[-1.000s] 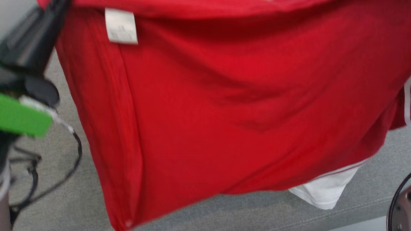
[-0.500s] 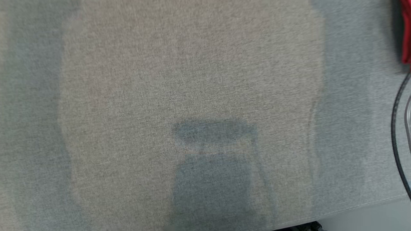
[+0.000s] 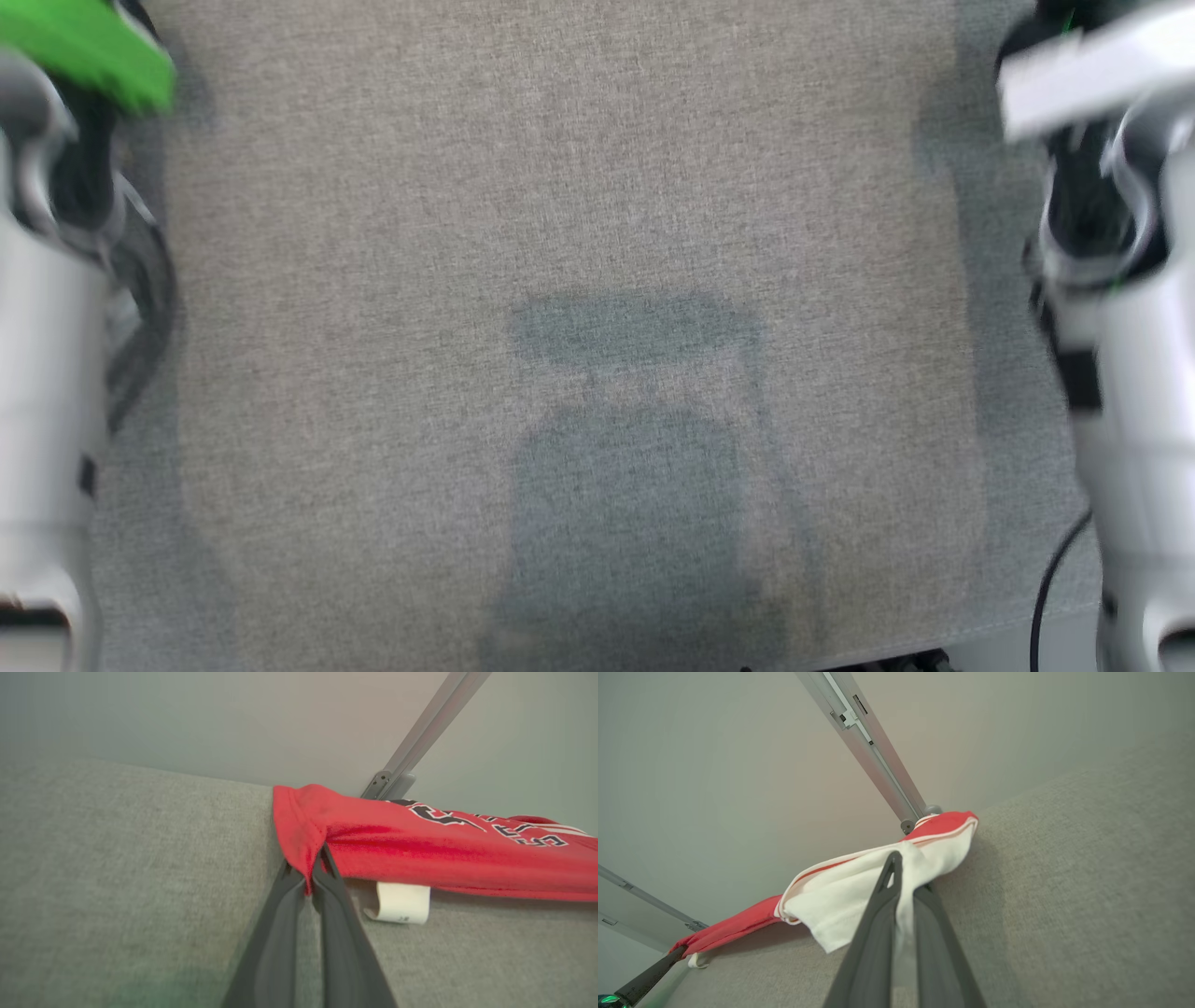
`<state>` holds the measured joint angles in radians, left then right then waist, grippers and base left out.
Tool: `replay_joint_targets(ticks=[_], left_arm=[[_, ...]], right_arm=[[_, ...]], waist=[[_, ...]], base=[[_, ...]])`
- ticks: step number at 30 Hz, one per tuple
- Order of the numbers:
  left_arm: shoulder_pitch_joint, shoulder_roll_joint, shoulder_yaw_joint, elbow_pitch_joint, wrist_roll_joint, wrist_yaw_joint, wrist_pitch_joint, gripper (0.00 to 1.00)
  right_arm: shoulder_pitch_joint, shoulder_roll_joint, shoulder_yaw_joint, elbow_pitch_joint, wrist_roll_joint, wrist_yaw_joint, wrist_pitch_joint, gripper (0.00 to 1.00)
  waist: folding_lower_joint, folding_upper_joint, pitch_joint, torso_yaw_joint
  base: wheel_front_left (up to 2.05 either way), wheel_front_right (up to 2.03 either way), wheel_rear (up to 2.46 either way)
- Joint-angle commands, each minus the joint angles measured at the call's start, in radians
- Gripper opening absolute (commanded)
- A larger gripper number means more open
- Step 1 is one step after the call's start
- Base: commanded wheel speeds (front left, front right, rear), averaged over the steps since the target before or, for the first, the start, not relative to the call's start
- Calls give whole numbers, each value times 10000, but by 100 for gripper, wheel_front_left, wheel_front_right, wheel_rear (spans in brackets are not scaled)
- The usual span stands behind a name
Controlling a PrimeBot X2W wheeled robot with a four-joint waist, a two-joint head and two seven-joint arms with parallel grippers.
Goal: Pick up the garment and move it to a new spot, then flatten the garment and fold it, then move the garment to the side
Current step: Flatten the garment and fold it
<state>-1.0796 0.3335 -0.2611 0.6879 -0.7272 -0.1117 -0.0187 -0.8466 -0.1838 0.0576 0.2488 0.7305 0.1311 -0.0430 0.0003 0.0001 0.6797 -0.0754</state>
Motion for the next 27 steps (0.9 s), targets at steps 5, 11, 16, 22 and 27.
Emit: replay_joint_targets(ticks=[5,11,16,22,27], left_arm=[[3782,145,22,-1229,-810,-73,-130,0],[8606,-85,154,-3697,-1416,850,-376,0],[12185,-510,-40,-5553,-1646,1872,-556,0],[14496,-1093,-463,-6838,-1930,2322,-671,0],[14631,-865,-614,-7637,-1883,2505,-274,0]], right_arm=[[3596,-326,627,-1054,763,-9,-858,0],[7033,-364,824,-1432,1326,-13,-1298,0],[9062,-460,810,-1020,1249,-13,-1485,0],[10666,-585,503,-360,932,-13,-1737,0],[10309,-692,509,-611,741,-12,-1390,0]], waist=[[-3,-1,-2283,-224],[-3,-1,-4080,-491],[-3,-1,-5067,-598],[-3,-1,-5722,-352],[-3,-1,-5804,-315]], base=[[0,0,0],[0,0,0],[0,0,0],[0,0,0],[0,0,0]])
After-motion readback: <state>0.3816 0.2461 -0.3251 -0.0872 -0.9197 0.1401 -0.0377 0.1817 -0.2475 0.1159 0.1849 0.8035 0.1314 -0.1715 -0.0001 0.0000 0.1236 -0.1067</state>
